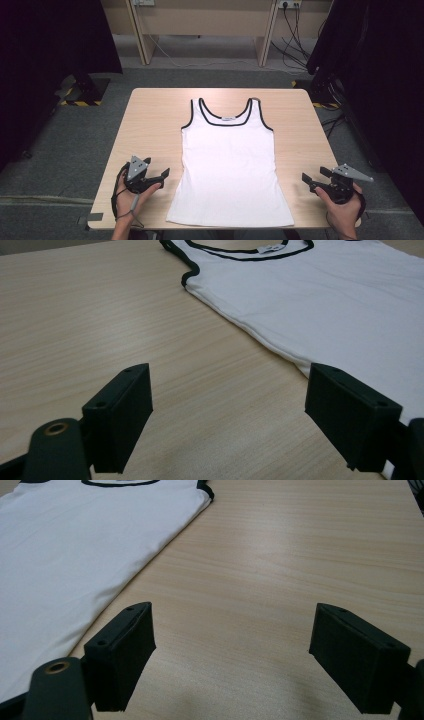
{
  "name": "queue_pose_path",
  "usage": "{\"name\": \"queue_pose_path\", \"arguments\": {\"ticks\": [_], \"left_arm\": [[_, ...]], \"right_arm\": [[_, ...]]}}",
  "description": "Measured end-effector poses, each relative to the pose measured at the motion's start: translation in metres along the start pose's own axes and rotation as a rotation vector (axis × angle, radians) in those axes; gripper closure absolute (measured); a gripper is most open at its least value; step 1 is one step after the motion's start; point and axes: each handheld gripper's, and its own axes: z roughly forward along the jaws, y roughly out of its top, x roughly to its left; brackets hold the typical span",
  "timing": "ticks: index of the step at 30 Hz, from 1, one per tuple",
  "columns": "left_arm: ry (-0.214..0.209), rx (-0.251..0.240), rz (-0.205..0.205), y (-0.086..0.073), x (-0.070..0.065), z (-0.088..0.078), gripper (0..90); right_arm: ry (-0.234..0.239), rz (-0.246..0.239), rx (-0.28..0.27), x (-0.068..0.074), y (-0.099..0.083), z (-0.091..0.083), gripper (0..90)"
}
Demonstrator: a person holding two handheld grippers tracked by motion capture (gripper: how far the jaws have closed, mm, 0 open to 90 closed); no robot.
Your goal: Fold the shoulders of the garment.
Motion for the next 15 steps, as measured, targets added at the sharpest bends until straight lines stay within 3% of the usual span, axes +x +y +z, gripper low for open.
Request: {"name": "queue_pose_path", "arguments": {"ticks": [10, 15], "left_arm": [[0.011, 0.022, 0.035, 0.001, -0.004, 0.002, 18.5], [0.01, 0.026, 0.034, 0.001, -0.004, 0.003, 18.5]], "right_arm": [[-0.001, -0.019, -0.003, 0.002, 0.002, 0.002, 20.3], [0.001, -0.046, -0.002, 0.008, 0.016, 0.007, 22.5]]}}
